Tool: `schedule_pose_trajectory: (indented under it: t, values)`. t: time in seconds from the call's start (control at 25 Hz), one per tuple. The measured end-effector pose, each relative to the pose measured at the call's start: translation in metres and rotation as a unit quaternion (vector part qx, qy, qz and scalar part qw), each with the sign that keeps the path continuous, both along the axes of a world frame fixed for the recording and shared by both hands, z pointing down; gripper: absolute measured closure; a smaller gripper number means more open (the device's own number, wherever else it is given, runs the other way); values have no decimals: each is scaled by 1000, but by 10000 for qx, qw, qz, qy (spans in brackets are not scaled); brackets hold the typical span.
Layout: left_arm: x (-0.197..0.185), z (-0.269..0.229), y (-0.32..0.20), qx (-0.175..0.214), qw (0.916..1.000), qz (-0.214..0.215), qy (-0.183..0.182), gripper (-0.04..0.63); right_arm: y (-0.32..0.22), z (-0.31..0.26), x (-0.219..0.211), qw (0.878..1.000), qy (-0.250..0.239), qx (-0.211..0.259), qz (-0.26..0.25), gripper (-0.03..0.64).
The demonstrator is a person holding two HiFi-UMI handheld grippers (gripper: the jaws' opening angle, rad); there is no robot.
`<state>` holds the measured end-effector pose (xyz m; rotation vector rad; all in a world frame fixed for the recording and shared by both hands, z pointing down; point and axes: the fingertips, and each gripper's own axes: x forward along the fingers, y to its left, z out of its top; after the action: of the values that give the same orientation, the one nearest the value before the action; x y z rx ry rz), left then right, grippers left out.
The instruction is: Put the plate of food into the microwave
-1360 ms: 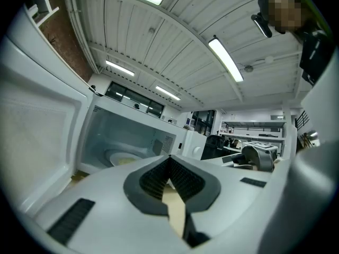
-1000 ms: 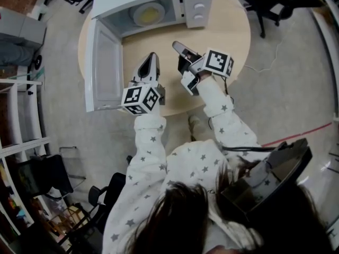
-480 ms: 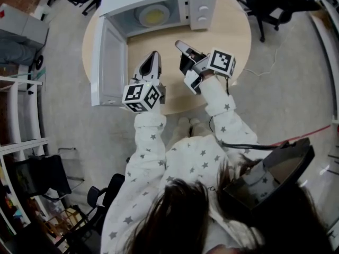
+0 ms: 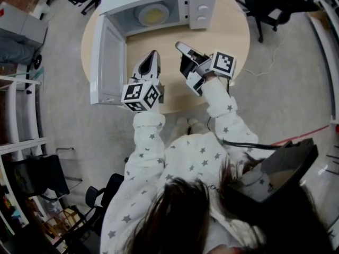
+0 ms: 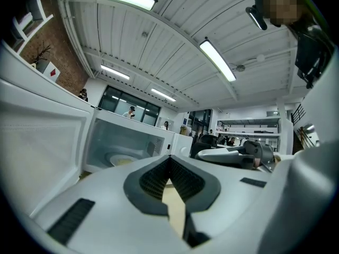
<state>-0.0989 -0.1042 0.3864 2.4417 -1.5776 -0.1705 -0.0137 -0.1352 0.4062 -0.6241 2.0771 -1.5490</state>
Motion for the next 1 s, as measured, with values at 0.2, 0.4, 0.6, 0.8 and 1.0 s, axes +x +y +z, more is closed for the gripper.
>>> schedule_pose_trajectory:
  t: [0.2, 0.4, 0.6, 0.8, 1.0]
  values:
    - [4, -3, -1, 35, 10000, 56, -18, 595, 4, -2, 1, 9999, -125, 2, -32, 611]
    - [4, -3, -3, 32, 10000, 91, -21, 595, 5, -2, 1, 9998, -163, 2, -70, 611]
    - [4, -3, -3, 21, 9999, 94, -33, 595, 5, -1, 0, 9997, -192, -6, -115, 611]
    - [4, -4, -3, 26, 9999, 89, -46, 595, 6, -2, -1, 9996, -214, 30, -161, 611]
    - [5, -2, -3, 11, 9999, 87, -54, 595, 6, -2, -2, 9995, -229, 39, -194, 611]
